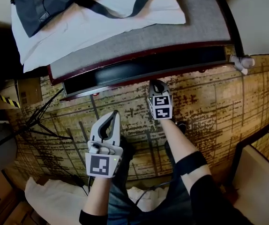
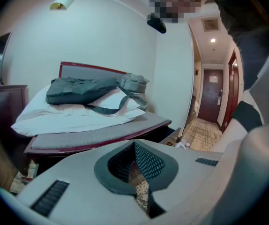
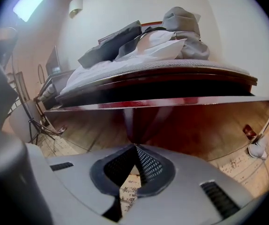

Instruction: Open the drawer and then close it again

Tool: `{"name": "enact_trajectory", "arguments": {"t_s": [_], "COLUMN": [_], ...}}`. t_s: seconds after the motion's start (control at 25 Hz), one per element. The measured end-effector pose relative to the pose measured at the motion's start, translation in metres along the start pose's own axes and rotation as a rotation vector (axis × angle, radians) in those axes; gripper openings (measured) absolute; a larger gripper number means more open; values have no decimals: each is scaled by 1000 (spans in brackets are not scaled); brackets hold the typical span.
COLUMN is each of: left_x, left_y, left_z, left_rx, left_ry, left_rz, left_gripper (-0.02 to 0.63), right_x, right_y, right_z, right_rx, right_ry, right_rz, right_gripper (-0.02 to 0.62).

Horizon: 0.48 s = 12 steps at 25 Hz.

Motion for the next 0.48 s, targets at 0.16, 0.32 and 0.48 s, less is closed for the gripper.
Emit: {"name": "enact_trajectory", "arguments": {"t_s": [0.16, 0.32, 0.48], "left_x": [-1, 0, 1], "left_y": [1, 2, 2], "left_z": [2, 4, 10], "left_rx": [-13, -25, -36], "left_ry": [-14, -28, -46], "left_rz": [5, 1, -5], "left_gripper": [3, 3, 3], "right_x": [18, 35, 53], "right_y": [-10, -21, -31], "right_z": [-4, -8, -12], "right_rx": [-12, -13, -23], "right_ry": [-2, 1, 7], "right_rz": [-3, -10, -14], "right_gripper": [0, 0, 0]}}
Point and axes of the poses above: the fingertips, and each gripper's own axes: x forward along the fingers, z to its left, y out of its underside, the point moved 10 cm from there along -x, backward along the fingers, and after that the axes turned 14 degrees about -z, right-handed, at the moved point
